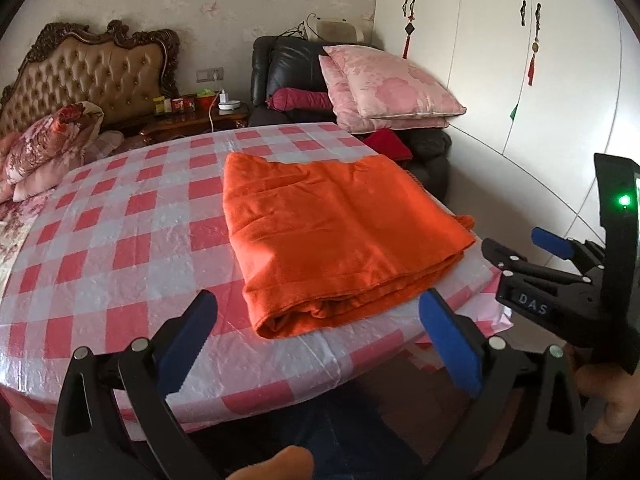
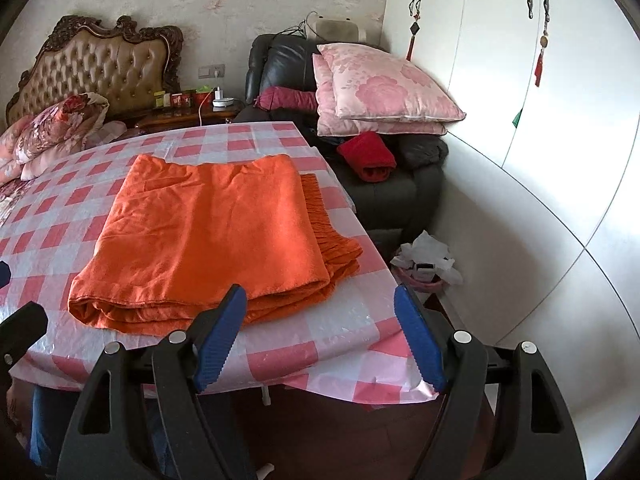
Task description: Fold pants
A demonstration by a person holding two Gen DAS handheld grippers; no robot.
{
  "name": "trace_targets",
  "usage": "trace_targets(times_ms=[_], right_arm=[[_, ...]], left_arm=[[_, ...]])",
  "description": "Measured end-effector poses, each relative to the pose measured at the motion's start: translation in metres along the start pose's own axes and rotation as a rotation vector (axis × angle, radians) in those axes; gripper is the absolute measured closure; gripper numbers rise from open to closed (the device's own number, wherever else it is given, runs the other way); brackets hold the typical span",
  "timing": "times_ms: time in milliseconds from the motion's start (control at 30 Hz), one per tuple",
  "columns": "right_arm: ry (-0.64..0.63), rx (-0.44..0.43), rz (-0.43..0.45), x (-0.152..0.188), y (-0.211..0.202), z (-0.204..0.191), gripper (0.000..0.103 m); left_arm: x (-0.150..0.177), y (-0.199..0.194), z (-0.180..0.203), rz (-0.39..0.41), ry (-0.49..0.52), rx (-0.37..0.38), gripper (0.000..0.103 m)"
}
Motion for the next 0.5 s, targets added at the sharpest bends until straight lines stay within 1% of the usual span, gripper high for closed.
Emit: trace_targets(times_ms=[133,267,500], right_arm=[[0.000,0.000,-0.004,-0.0005,0.0004,0.0012,0.030],[-0.001,-0.001,-0.008,-0.0016,0.0013,0.0025,0.030],[-0.001,0.000,-0.008,-0.0015,0.0009,0.0026,0.030]], left_arm=[[-0.0011,0.0020,-0.0008,-0.010,-0.020,0.024,0.002],[-0.0021,0.0028,0.0008,-0.008,-0.018,0.001,0.002],[-0.0019,0.0034,-0.0004,-0.009,-0.021,0.003,0.002]])
Point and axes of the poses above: each gripper's, at about its wrist camera, not at the fingertips, and y roughly the way its jaws point, z to its right, x to its underside, the point moved 2 cm from there along y, roughly the way its jaws point, and after that the axes turned 14 degrees about -z, right-handed, at the moved point
